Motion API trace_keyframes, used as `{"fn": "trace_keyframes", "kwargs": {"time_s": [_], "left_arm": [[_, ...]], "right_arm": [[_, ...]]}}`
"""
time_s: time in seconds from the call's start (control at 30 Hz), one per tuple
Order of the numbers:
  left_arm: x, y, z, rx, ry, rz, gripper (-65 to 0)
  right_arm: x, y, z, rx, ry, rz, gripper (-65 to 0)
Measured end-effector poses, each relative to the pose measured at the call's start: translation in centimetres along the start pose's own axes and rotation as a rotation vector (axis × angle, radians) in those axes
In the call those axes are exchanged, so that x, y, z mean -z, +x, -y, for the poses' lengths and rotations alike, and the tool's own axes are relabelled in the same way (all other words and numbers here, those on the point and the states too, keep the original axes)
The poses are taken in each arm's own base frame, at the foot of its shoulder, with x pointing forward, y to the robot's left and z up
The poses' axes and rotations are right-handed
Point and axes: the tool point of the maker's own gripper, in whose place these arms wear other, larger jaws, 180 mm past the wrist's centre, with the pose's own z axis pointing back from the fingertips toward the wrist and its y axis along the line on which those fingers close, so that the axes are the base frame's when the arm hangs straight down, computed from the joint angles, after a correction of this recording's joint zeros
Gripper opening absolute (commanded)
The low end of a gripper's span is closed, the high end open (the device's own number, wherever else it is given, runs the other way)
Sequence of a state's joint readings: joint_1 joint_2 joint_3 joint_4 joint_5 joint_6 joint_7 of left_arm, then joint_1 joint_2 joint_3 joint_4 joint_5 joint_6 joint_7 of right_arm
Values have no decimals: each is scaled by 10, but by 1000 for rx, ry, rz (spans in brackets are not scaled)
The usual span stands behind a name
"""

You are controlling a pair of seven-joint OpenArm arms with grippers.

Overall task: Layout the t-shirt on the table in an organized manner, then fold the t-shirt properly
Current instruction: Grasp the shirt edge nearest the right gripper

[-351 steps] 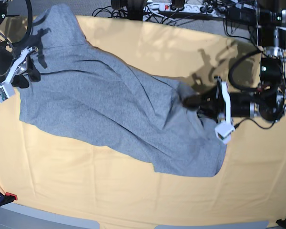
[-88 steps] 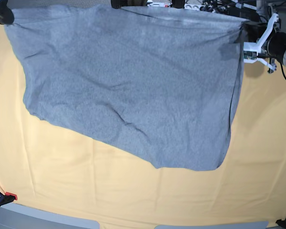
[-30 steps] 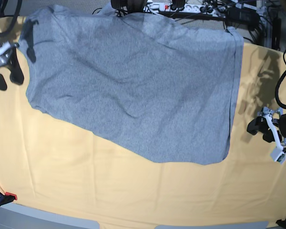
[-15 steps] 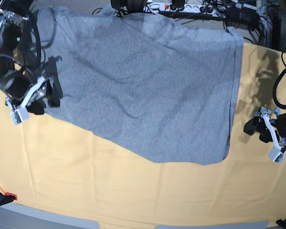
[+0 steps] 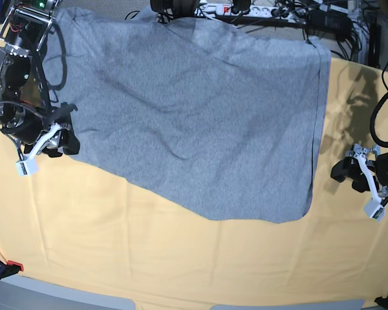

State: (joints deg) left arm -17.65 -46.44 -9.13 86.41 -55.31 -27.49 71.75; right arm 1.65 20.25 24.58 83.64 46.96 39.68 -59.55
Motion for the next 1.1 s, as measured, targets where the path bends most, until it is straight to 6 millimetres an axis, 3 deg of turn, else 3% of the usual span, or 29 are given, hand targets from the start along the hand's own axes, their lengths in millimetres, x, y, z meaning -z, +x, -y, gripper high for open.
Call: {"fn": "trace_keyframes", "kwargs": {"time_s": [0.13,0.17,0.3,0.6,0.77,1.0,1.1], "left_arm": [[0,0,0,0,1,-1,-217],[0,0,0,0,0,-1,-217],[0,0,0,0,0,-1,-217],[0,0,0,0,0,3,-218],[0,0,0,0,0,3,-217],[0,1,0,0,1,4,-217],[0,1,0,0,0,6,-217]], "right_arm": [[8,-9,-7,-3,23,-37,-328],[10,-10,-9,-9,29,-41,-358],[13,-11,-14,-19,43,-53,-650],[7,-5,-18,-72,32,-75,-650],[-14,11,-57,-159,112,-33,-650],[-48,-5,-101,-302,132,-35,-650],[-53,-24,-110,-292,145,-68,-650]]}}
